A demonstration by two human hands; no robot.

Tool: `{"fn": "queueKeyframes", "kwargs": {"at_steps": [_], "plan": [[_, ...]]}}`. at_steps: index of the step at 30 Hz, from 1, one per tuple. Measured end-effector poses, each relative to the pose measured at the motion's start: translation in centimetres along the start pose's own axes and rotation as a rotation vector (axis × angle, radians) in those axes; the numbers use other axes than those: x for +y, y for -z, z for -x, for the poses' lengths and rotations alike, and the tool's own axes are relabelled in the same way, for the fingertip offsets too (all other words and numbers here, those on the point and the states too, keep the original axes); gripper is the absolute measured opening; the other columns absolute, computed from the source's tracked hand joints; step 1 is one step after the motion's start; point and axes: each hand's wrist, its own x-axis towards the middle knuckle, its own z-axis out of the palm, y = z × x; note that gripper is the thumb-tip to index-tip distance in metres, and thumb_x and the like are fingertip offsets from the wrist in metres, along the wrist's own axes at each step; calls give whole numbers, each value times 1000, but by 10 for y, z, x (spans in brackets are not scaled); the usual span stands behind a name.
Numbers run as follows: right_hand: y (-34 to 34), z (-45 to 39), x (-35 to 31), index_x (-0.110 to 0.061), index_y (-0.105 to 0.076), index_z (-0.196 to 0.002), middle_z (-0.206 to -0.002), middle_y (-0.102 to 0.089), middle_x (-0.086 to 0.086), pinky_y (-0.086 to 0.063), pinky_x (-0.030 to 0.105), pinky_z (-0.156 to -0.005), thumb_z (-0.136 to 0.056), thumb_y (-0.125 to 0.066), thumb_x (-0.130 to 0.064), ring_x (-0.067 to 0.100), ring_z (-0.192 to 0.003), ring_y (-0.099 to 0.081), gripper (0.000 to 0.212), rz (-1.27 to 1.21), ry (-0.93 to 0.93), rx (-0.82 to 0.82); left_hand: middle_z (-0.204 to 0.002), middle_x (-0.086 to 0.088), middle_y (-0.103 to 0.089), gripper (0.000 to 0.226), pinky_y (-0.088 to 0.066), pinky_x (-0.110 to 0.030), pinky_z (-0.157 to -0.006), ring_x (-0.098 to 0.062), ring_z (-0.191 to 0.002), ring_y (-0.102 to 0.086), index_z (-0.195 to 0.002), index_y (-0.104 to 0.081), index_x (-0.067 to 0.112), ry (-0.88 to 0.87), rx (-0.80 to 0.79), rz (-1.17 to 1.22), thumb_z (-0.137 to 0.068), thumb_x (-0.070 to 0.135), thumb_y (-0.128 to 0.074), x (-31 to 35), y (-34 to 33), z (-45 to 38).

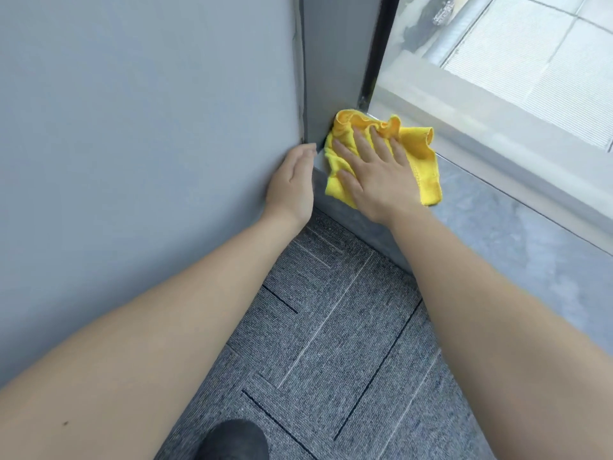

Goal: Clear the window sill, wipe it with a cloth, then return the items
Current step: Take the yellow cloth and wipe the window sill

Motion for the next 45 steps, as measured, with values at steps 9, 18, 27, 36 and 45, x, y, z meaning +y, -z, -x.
{"fn": "queueKeyframes", "kwargs": {"at_steps": [9, 18, 27, 36, 45], "plan": [[-9, 62, 22, -36, -11, -146, -159, -9, -4, 3, 40, -118, -90, -8, -52, 20, -148, -2, 59, 41, -76, 7, -123, -16, -56, 34, -34, -29, -96, -13, -106, -47, -119, -49, 2, -7, -6, 62, -94, 16, -29, 5, -3, 5], [-11, 52, 15, -26, -6, -148, -160, 3, 3, 10, 57, -114, -93, -20, -52, 30, -146, 10, 62, -153, -682, 56, -108, -6, -54, 34, -35, -31, -100, -13, -105, -48, -118, -49, 5, -32, -59, 36, -95, 19, -28, 3, -9, 3], [-8, 31, 0, -33, -10, -147, -160, -1, -3, 7, 45, -117, -98, -17, -43, 22, -148, 5, 51, -58, -254, 63, -108, -7, -54, 34, -38, -17, -86, -12, -104, -49, -117, -49, 4, -82, -106, 11, -95, 18, -28, 0, -7, -2], [-14, 104, 30, -32, -9, -147, -160, -2, -5, 6, 38, -118, -97, -18, -44, 17, -148, 3, 52, -31, -264, 9, -114, -10, -58, 34, -34, -33, -103, -14, -105, -49, -116, -51, 6, -89, -113, -39, -95, 22, -30, 7, -29, 6], [-13, 97, 42, -32, -4, -147, -159, 9, 5, 11, 66, -108, -94, -17, -53, 33, -145, 14, 59, -188, -830, 46, -104, -4, -60, 35, -39, -18, -92, -12, -99, -54, -93, -59, 15, -154, -268, -77, -80, 31, -30, 5, -44, 1]]}}
